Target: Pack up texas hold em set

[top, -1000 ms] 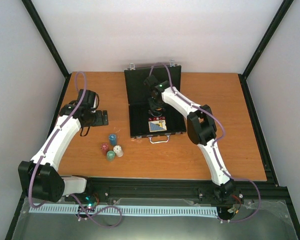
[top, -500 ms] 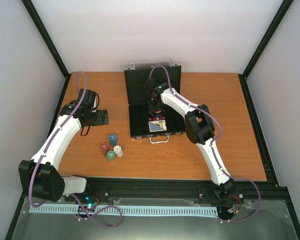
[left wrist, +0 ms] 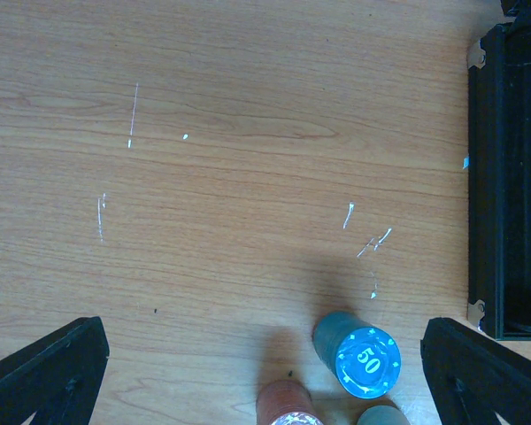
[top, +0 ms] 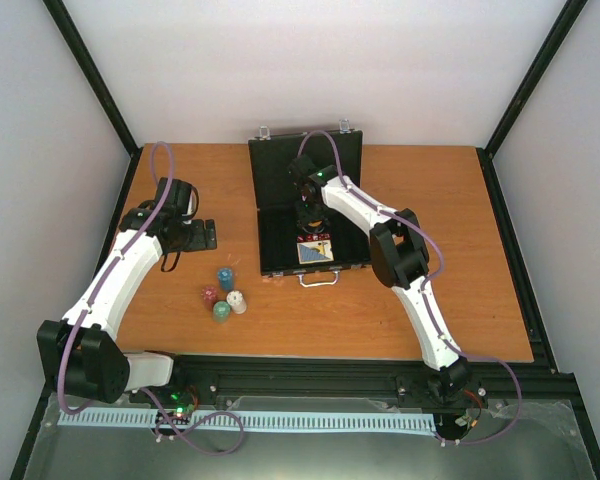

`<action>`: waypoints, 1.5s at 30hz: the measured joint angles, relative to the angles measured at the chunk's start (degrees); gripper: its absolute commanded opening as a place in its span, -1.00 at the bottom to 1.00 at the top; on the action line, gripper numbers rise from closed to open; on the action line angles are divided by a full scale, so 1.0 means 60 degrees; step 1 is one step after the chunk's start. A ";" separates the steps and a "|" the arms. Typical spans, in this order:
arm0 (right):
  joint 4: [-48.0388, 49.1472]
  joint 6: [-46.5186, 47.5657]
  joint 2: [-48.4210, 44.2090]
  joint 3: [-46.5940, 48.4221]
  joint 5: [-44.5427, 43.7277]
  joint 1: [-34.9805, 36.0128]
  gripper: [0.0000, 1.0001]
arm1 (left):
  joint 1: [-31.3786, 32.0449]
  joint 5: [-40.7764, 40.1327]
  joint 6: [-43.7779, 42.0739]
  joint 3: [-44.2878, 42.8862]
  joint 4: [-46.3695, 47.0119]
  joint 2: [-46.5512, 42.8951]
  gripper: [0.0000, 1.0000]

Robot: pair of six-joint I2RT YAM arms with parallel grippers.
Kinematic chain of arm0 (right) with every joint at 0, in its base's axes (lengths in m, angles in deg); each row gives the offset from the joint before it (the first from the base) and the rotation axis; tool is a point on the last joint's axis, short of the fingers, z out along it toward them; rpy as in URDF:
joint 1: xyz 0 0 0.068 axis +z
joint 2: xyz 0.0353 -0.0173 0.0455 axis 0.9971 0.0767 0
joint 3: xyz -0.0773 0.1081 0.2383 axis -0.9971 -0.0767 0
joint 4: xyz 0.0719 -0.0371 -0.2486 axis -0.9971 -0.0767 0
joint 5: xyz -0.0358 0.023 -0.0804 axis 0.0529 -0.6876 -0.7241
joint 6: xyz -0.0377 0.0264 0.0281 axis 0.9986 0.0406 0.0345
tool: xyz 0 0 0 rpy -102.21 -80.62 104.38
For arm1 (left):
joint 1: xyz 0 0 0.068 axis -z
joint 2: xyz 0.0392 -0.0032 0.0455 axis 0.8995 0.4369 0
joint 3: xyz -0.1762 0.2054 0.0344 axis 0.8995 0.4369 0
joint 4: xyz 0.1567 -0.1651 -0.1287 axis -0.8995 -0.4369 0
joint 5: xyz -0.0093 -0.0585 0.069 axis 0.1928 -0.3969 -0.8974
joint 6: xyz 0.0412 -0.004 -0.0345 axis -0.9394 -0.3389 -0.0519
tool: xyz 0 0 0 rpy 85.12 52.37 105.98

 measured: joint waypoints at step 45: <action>0.0317 0.0073 -0.4801 -0.4641 0.1749 0.4003 0.96 | 0.0000 0.0237 0.0084 -0.0131 -0.0492 -0.0987 1.00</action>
